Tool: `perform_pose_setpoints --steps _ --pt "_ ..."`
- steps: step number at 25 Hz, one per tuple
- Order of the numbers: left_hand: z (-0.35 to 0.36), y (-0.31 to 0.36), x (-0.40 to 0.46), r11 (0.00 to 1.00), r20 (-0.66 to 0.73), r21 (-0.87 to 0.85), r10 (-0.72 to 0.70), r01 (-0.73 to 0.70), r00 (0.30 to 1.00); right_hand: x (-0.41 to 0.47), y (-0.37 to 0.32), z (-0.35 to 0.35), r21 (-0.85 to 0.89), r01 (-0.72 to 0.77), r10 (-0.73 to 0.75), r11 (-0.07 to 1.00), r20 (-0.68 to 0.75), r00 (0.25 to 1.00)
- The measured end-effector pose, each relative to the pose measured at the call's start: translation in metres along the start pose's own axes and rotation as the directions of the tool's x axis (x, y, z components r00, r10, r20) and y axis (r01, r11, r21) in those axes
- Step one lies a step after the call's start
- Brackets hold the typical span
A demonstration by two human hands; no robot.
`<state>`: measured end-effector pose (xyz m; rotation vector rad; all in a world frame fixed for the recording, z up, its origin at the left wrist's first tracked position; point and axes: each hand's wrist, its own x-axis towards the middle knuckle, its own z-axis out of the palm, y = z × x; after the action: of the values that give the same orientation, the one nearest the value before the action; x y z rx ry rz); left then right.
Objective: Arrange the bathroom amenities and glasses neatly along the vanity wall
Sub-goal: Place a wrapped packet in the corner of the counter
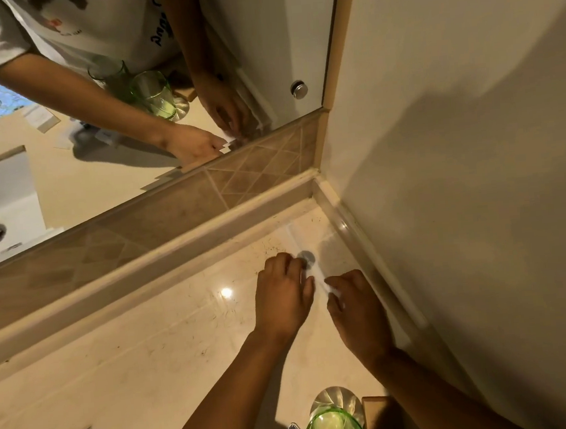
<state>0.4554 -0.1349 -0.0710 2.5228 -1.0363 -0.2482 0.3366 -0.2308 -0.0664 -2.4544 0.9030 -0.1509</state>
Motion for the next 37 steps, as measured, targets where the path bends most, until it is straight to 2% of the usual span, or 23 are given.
perform_pose_setpoints --steps 3,6,10,22,28,37 --pt "0.001 -0.012 0.006 0.99 0.004 0.108 0.094 -0.094 0.996 -0.004 -0.005 0.009 -0.096 0.128 -0.126 0.987 0.022 0.992" --pt "0.0 -0.016 0.01 0.976 0.086 0.177 0.116 -0.13 0.99 -0.007 -0.007 0.015 -0.143 0.183 -0.177 0.973 0.05 0.983" --pt "0.004 -0.02 0.015 0.97 0.17 0.19 0.117 -0.149 0.978 -0.008 -0.004 0.019 -0.186 0.155 -0.145 0.97 0.064 0.987" --pt "0.015 -0.011 0.046 0.97 0.264 0.14 0.158 -0.2 0.951 0.009 0.012 0.019 -0.236 0.03 -0.017 0.971 0.056 0.998" --pt "0.017 -0.01 0.06 0.959 0.303 0.141 0.195 -0.246 0.933 0.014 0.015 0.02 -0.288 0.014 -0.003 0.958 0.039 0.999" --pt "0.017 -0.006 0.062 0.967 0.321 0.123 0.176 -0.225 0.931 0.016 0.016 0.022 -0.33 0.026 -0.04 0.944 -0.033 0.999"
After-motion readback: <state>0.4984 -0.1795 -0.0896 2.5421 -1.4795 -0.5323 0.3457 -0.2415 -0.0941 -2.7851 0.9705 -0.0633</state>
